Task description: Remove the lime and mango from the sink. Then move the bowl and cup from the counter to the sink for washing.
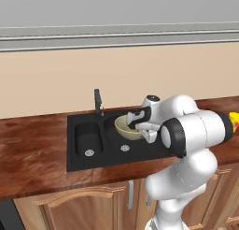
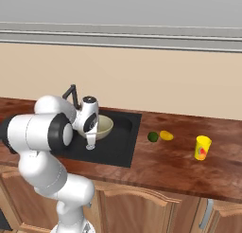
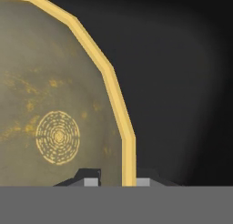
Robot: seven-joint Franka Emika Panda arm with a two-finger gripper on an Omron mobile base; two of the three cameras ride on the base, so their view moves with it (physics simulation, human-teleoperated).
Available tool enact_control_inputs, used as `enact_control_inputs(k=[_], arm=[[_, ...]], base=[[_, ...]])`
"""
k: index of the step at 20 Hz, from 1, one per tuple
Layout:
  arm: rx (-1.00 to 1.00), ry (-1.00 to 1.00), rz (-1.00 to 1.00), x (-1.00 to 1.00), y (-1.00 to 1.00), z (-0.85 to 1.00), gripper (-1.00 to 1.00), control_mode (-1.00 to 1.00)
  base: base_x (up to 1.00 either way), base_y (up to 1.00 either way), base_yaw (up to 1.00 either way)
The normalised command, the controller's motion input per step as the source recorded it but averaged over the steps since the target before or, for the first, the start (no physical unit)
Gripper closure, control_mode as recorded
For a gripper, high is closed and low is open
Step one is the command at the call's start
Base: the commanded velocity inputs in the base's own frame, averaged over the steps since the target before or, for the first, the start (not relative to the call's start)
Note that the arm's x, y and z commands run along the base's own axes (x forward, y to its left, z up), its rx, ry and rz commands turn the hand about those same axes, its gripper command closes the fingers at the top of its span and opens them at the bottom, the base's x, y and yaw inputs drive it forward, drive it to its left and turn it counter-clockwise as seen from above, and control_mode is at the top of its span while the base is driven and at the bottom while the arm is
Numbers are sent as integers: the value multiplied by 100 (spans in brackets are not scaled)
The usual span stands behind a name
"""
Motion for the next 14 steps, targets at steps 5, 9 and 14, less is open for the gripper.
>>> enact_control_inputs(k=[5, 9, 14], arm=[[0, 0, 5, 11, 1, -11, 100, -100], [0, 0, 5, 12, 2, -10, 100, -100], [0, 0, 7, 7, 4, -11, 100, -100]], base=[[0, 0, 0], [0, 0, 0], [0, 0, 0]])
